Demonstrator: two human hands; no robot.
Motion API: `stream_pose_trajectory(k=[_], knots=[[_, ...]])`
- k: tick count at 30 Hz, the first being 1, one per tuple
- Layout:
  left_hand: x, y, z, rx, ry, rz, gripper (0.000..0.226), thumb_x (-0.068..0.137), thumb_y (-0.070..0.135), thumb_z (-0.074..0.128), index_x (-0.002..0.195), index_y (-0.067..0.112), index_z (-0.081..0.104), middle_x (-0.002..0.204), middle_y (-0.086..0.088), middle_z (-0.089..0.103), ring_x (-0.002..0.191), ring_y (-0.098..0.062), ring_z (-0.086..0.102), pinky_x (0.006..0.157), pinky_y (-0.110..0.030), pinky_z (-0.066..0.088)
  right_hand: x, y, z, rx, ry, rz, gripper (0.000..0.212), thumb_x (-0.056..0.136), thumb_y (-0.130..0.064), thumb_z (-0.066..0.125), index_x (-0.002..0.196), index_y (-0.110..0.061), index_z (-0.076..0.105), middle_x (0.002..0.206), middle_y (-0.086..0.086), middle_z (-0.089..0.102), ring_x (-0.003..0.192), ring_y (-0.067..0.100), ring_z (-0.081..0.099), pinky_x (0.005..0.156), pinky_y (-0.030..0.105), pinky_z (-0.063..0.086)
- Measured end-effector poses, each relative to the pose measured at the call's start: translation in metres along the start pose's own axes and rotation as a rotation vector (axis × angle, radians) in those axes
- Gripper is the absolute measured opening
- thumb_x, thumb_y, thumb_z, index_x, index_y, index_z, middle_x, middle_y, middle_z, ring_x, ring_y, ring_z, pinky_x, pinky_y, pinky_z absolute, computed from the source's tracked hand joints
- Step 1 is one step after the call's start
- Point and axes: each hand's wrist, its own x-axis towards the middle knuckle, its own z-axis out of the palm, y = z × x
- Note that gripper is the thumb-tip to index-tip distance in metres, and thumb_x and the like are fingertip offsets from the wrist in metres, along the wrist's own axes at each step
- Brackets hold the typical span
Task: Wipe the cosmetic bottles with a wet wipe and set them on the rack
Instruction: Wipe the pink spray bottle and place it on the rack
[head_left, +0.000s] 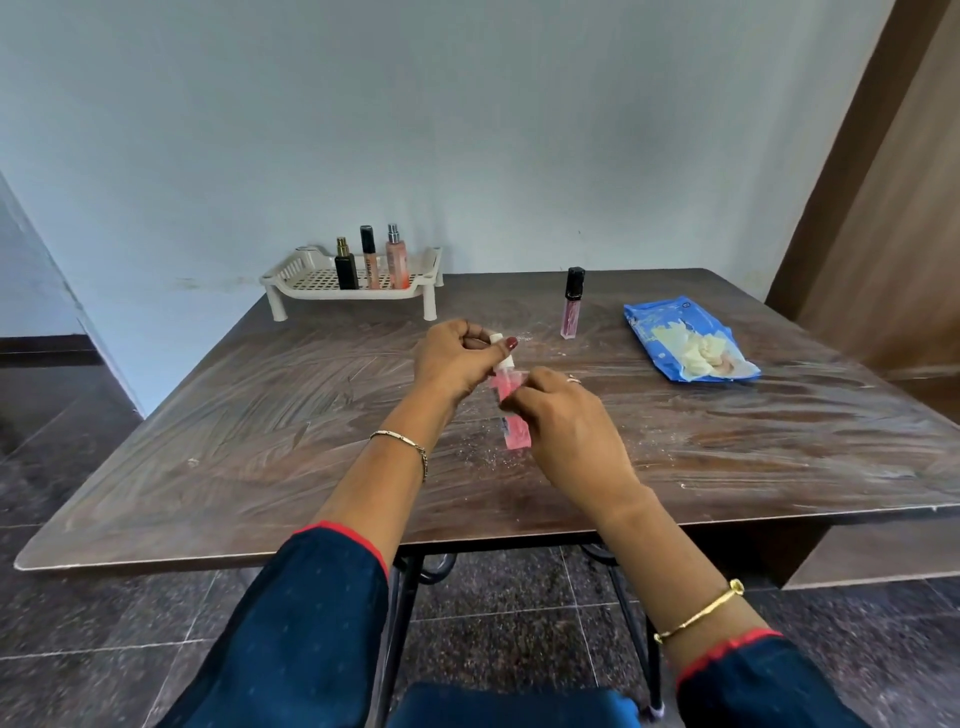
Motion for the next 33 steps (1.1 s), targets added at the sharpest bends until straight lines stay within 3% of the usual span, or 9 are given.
stream_pose_trajectory(k=[4, 10, 15, 24, 29, 33], knots=[[0.0, 0.003, 0.005, 0.013, -0.02, 0.011, 0.025, 0.07, 0.02, 0.083, 0.082, 0.015, 0.062, 0.079, -0.004, 0.068, 0.076, -0.02, 0.067, 0.079, -0.042, 0.059, -0.017, 0.003, 0.001, 0.013, -0.007, 0.023, 0.022, 0.073, 0.007, 0.071, 0.09, -0.007, 0.073, 0.088, 0.004, 0.064, 0.069, 0.028, 0.061, 0.053, 0.039, 0.049], [0.0, 0.003, 0.008, -0.011, -0.026, 0.026, 0.025, 0.07, 0.018, 0.083, 0.084, 0.014, 0.063, 0.083, -0.008, 0.069, 0.079, -0.023, 0.068, 0.079, -0.044, 0.059, -0.034, 0.01, 0.002, 0.099, -0.014, 0.065, 0.018, 0.077, 0.003, 0.07, 0.09, -0.01, 0.073, 0.088, 0.0, 0.063, 0.075, 0.024, 0.063, 0.06, 0.039, 0.052], [-0.002, 0.005, 0.005, -0.015, -0.057, 0.014, 0.025, 0.071, 0.018, 0.082, 0.086, 0.012, 0.063, 0.082, -0.008, 0.068, 0.073, -0.019, 0.066, 0.079, -0.043, 0.059, -0.018, 0.013, -0.004, 0.107, 0.032, 0.084, 0.015, 0.08, 0.0, 0.07, 0.09, -0.01, 0.074, 0.083, 0.002, 0.06, 0.069, 0.024, 0.061, 0.057, 0.038, 0.05], [-0.003, 0.008, 0.006, -0.009, -0.076, 0.022, 0.031, 0.067, 0.019, 0.086, 0.088, 0.009, 0.066, 0.082, -0.013, 0.07, 0.083, -0.031, 0.07, 0.08, -0.047, 0.058, 0.018, 0.008, -0.009, 0.058, 0.148, 0.017, 0.009, 0.086, -0.011, 0.068, 0.093, -0.008, 0.073, 0.083, 0.003, 0.059, 0.065, 0.021, 0.058, 0.056, 0.039, 0.051], [0.001, 0.006, 0.008, -0.021, -0.062, 0.0, 0.025, 0.07, 0.015, 0.083, 0.084, 0.012, 0.063, 0.079, -0.006, 0.067, 0.076, -0.021, 0.065, 0.077, -0.04, 0.059, -0.008, 0.005, -0.001, 0.023, 0.1, -0.01, 0.005, 0.081, -0.002, 0.07, 0.086, -0.003, 0.07, 0.084, 0.006, 0.06, 0.062, 0.026, 0.057, 0.05, 0.042, 0.049], [0.002, 0.004, 0.005, -0.053, -0.059, -0.025, 0.025, 0.072, 0.013, 0.081, 0.086, 0.01, 0.061, 0.084, -0.009, 0.066, 0.071, -0.018, 0.063, 0.064, -0.028, 0.056, -0.021, 0.006, 0.001, 0.021, 0.025, -0.002, 0.011, 0.077, 0.001, 0.07, 0.087, -0.003, 0.071, 0.084, 0.008, 0.059, 0.064, 0.03, 0.058, 0.05, 0.042, 0.049]])
